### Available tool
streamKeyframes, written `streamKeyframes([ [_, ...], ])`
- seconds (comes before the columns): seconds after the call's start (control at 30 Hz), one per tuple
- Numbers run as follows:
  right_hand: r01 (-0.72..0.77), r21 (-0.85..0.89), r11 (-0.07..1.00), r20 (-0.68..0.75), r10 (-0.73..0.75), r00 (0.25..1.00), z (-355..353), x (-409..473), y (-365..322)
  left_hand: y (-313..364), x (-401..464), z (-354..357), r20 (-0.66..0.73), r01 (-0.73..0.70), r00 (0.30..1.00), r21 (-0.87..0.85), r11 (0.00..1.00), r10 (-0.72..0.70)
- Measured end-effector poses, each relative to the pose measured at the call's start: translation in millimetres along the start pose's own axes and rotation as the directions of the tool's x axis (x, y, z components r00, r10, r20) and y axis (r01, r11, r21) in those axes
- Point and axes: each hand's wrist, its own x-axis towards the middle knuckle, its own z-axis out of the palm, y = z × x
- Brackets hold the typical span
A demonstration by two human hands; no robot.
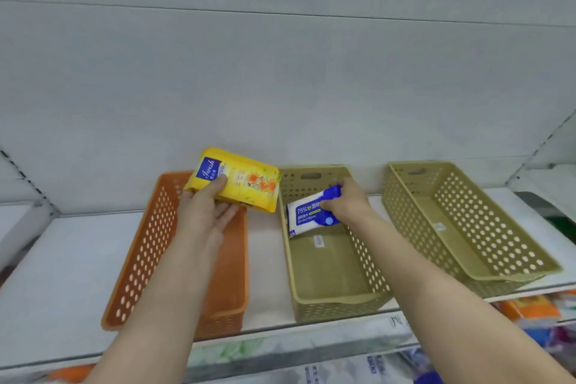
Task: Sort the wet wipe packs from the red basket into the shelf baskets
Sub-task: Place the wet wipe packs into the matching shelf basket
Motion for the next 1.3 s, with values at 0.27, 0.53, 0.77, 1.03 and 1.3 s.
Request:
streamKeyframes([
  [0.27,0.193,-0.456,0.869,0.144,-0.142,0.979,24,9,16,0,11,-5,-0.021,0.003,1.000,-0.019,1.000,-0.004],
  [0.53,0.272,-0.582,0.767,0.278,-0.127,0.952,33,10,18,3,13,-7,-0.035,-0.021,0.999,-0.007,1.000,0.021],
  [0.77,0.280,-0.474,0.835,0.246,-0.180,0.952,23,10,-4,-2,3,-7,-0.028,0.065,0.997,-0.021,0.998,-0.066],
  [1.03,0.428,0.081,0.900,0.422,-0.420,0.803,14,-27,-117,8,-8,-10,0.062,0.058,0.996,0.016,0.998,-0.059],
  [1.3,0.271,0.245,0.931,0.451,-0.357,0.818,44,-22,-133,58,-6,-71,0.009,-0.293,0.852,0.838,0.461,0.524],
])
